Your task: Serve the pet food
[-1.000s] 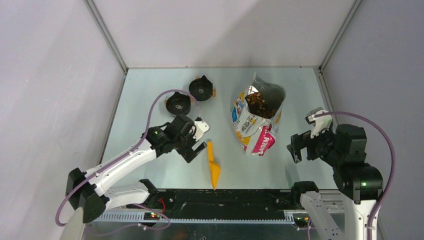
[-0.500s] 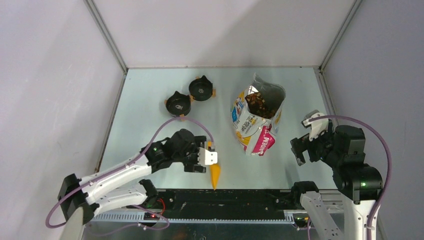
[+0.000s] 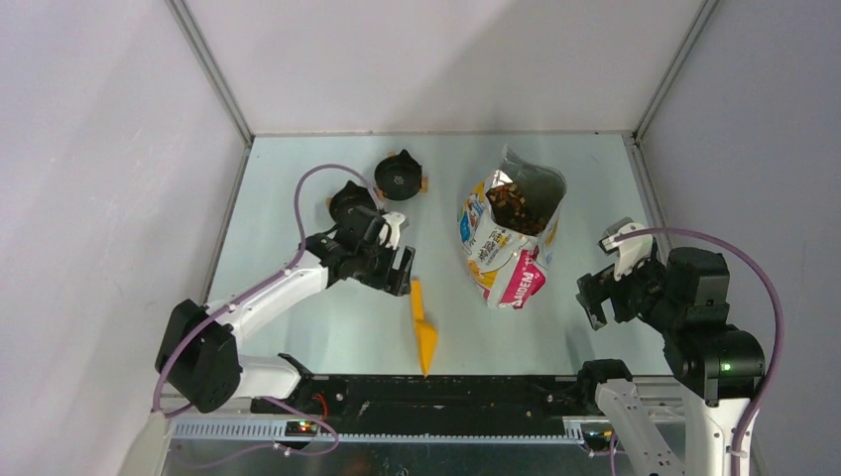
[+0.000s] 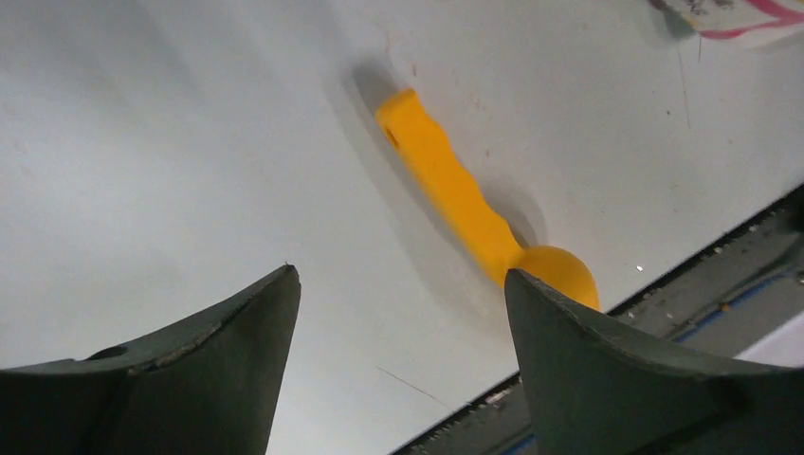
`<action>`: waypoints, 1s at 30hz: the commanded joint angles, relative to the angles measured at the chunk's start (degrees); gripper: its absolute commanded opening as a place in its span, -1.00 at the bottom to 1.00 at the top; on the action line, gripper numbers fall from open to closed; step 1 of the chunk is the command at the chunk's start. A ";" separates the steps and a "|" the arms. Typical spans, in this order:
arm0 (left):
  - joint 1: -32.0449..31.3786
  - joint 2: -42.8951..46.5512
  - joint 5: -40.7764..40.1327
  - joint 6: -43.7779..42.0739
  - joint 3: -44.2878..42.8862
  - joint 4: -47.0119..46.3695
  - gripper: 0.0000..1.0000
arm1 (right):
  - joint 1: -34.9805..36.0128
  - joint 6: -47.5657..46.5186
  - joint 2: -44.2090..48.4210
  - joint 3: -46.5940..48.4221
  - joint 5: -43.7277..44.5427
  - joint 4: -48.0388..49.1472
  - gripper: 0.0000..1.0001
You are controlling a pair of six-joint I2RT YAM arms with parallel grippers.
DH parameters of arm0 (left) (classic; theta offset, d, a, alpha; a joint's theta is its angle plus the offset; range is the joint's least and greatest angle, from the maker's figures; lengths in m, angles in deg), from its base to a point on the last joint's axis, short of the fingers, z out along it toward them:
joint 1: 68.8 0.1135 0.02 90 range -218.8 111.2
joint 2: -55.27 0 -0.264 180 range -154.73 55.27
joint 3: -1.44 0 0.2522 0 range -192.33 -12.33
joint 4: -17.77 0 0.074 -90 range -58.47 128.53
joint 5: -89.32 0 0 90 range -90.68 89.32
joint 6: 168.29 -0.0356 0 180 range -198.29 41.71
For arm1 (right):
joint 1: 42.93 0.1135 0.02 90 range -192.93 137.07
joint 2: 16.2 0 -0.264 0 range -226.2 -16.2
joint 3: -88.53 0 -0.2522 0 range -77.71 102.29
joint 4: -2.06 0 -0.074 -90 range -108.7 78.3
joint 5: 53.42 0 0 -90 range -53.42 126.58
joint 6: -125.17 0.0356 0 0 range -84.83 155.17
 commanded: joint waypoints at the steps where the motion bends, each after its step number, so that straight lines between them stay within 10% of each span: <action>1: 0.76 1.31 10.53 5.15 1.36 -2.08 0.70 | -0.13 0.33 -0.82 2.14 -0.87 1.14 0.82; 5: -0.07 7.40 15.11 -13.75 2.86 -5.77 0.66 | -0.13 -0.38 -0.42 2.17 -1.04 0.93 0.83; 11: -6.53 23.71 12.39 -69.26 18.95 -7.89 0.62 | -0.13 1.13 -1.40 2.19 -1.41 2.07 0.82; 15: -11.15 33.98 13.52 -85.87 29.20 -13.71 0.63 | -0.19 1.98 -1.73 2.30 -1.98 2.54 0.82; 30: -24.47 25.11 12.24 -93.08 34.36 -35.73 0.35 | -0.39 2.78 -1.42 2.23 -2.87 2.68 0.81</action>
